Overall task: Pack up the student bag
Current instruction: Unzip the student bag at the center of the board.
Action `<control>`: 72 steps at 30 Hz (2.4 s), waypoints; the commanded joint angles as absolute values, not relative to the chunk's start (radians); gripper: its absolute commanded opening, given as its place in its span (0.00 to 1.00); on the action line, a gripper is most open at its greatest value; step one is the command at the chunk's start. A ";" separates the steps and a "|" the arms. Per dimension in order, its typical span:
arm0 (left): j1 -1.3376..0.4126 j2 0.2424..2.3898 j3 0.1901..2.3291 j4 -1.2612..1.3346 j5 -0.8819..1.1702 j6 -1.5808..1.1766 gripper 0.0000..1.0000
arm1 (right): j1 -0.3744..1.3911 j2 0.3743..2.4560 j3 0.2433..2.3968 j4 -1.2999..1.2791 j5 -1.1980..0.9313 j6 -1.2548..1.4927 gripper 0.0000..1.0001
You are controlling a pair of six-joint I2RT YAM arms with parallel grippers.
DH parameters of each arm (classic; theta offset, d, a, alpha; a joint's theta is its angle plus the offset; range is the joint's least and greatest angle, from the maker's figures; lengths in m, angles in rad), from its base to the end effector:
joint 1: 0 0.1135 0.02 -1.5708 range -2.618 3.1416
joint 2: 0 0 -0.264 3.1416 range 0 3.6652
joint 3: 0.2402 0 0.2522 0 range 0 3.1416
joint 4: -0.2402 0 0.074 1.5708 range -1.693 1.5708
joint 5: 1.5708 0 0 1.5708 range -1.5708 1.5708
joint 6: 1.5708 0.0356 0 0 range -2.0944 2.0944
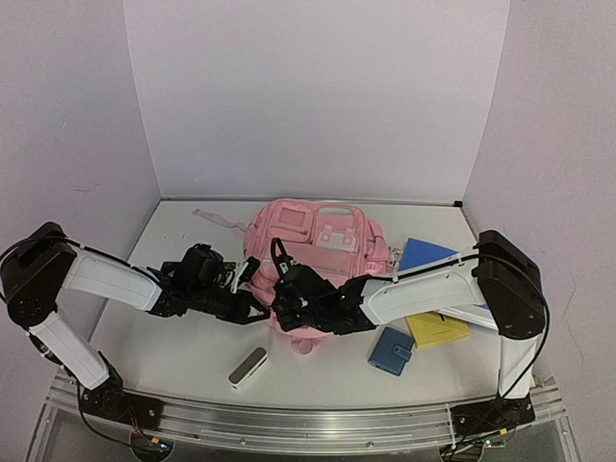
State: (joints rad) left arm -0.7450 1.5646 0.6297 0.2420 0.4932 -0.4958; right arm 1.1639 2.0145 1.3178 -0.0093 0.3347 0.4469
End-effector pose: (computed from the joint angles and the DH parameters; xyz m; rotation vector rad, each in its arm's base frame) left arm 0.2041 -0.2112 0.1487 0.5905 2.3899 -1.1680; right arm 0.1855 0.4009 0.1709 -0.6307 2.1876 0.4897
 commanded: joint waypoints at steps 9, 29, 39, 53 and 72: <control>-0.818 1.518 0.660 0.293 0.502 -0.558 0.00 | 1.129 2.029 1.364 0.261 0.205 0.443 0.00; -0.819 1.381 0.628 0.155 0.275 -0.611 0.00 | 1.101 1.625 1.032 0.048 0.336 0.623 0.46; -0.750 1.377 0.612 0.119 0.289 -0.616 0.00 | 1.037 1.536 0.834 0.121 0.185 0.473 0.57; -0.667 1.384 0.644 0.038 0.394 -0.527 0.00 | 1.083 1.663 0.890 0.166 0.133 0.162 0.73; -0.660 1.410 0.707 -0.089 0.433 -0.450 0.00 | 1.104 1.950 1.081 0.188 0.250 -0.031 0.38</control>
